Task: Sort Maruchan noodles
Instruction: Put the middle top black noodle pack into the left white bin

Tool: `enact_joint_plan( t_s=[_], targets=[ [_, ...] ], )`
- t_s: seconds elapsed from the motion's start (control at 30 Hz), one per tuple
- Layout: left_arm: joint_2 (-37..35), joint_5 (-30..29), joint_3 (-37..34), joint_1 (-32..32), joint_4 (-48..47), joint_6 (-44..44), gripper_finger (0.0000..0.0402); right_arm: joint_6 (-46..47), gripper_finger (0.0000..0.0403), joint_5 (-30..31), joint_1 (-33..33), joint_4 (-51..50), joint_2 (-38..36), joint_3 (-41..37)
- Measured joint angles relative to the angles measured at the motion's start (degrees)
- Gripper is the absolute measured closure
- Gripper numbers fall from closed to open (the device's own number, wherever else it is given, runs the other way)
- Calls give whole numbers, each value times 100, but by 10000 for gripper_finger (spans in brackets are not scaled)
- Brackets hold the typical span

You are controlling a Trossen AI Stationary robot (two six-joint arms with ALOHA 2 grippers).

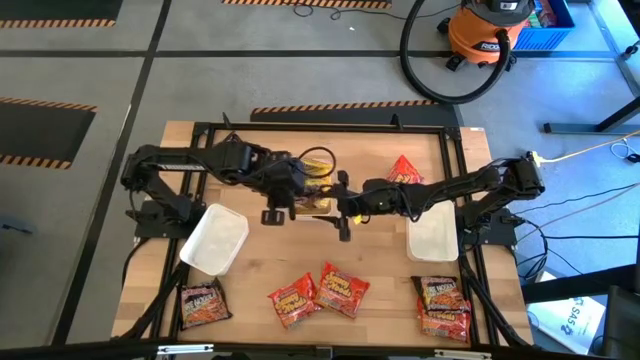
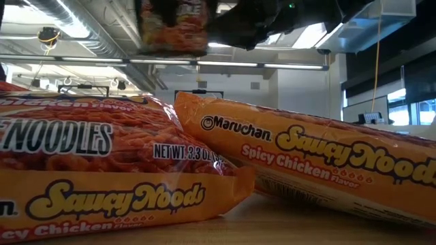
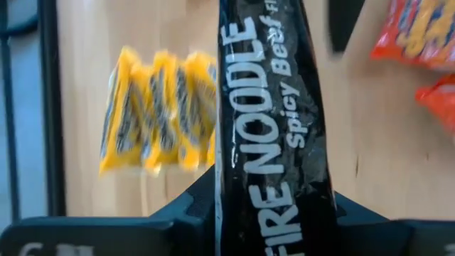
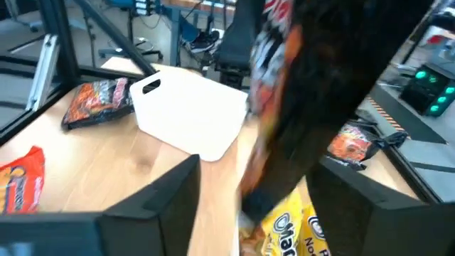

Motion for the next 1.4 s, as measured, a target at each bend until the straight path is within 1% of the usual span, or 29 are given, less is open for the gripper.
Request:
enact_joint_plan(
  t_s=[0.1,0.2,0.3,0.4,0.53,0.63,0.77,0.9,1.0,1.13,1.27,1.4],
  targets=[
    [-208,-147,-2,-67,-500,-300,293,-100,146,-323,0,-298,-21,-3],
    [-431,-237,-2,-142,-970,-696,294,-129,133,-656,2,-497,-29,-2],
    [-644,-214,-28,-280,-1407,-1040,294,-101,128,-914,2,-606,-29,-2],
    [-910,-179,-207,-476,-1745,-1416,295,-10,128,-986,2,-694,-29,-2],
    [-1376,269,-832,-766,-1661,-1814,295,18,131,-977,2,-715,-29,-2],
    [-1708,350,-1435,-916,-1680,-2329,295,22,131,-973,0,-726,-29,-2],
    [-2046,653,-2287,-1000,-1687,-2729,295,22,132,-969,0,-695,-29,-2],
    [-2109,930,-3046,-1002,-1655,-2793,295,22,132,-968,0,-643,-29,-2],
    [-2086,956,-3494,-1005,-1456,-2636,295,22,132,-966,0,-613,-29,-4],
    [-2034,1032,-3804,-972,-891,-2362,295,22,132,-966,0,-577,-29,-4],
    [-2009,1039,-3891,-906,-469,-2213,295,22,132,-966,0,-582,-29,-4],
    [-1976,594,-4028,-763,-375,-2214,295,22,132,-965,-2,-584,-29,-6]
  ],
)
